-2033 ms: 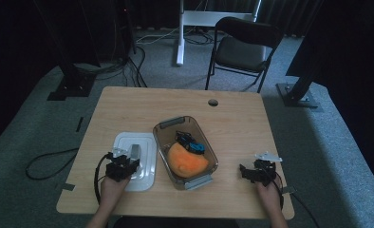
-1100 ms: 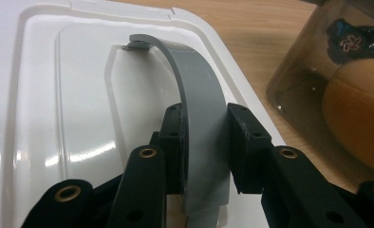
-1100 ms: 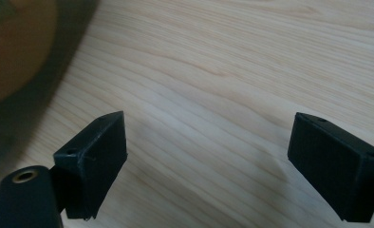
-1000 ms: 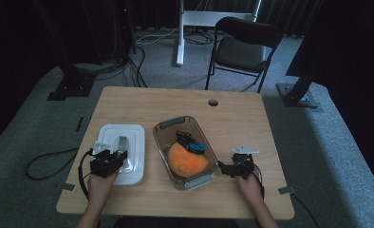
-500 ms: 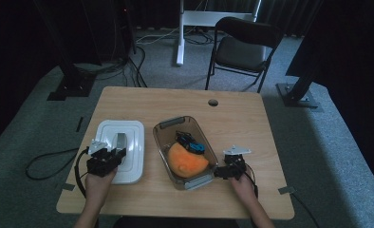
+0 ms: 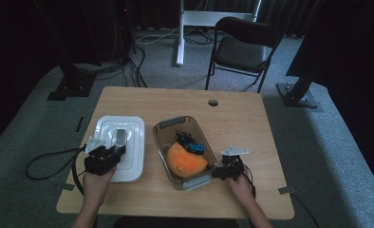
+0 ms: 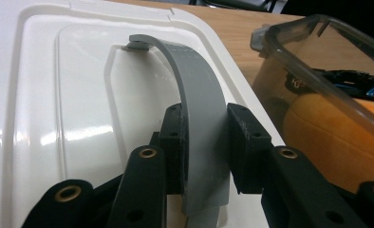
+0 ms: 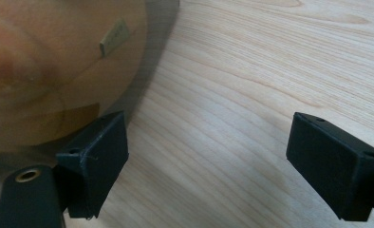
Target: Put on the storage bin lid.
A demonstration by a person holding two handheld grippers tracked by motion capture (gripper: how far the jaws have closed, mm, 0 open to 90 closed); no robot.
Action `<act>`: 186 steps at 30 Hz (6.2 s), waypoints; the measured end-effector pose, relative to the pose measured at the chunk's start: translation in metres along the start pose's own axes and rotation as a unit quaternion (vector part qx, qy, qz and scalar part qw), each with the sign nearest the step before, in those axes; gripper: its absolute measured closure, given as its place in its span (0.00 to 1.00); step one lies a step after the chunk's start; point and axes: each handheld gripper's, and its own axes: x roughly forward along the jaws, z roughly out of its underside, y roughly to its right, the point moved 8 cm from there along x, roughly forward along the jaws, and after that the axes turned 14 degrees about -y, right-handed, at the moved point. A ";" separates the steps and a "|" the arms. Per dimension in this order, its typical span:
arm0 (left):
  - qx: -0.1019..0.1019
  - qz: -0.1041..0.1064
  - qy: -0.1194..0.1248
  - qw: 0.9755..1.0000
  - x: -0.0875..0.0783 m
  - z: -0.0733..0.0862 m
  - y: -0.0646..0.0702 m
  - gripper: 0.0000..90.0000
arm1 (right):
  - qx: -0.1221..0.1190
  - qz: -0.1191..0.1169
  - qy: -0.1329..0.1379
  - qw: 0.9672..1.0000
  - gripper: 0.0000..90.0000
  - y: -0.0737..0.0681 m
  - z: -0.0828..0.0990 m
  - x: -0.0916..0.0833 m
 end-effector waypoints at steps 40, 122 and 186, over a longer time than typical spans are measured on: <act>0.078 0.089 0.021 0.993 -0.023 -0.035 0.073 0.79 | -0.053 0.000 -0.011 0.999 0.14 -0.058 -0.020 0.021; 0.127 0.144 -0.069 0.979 0.043 -0.040 0.123 0.45 | -0.002 0.023 -0.019 1.000 0.13 -0.022 -0.007 0.014; 0.054 -0.019 0.056 0.997 0.061 -0.019 -0.033 0.00 | 0.015 0.028 -0.012 0.999 0.13 -0.011 -0.008 0.009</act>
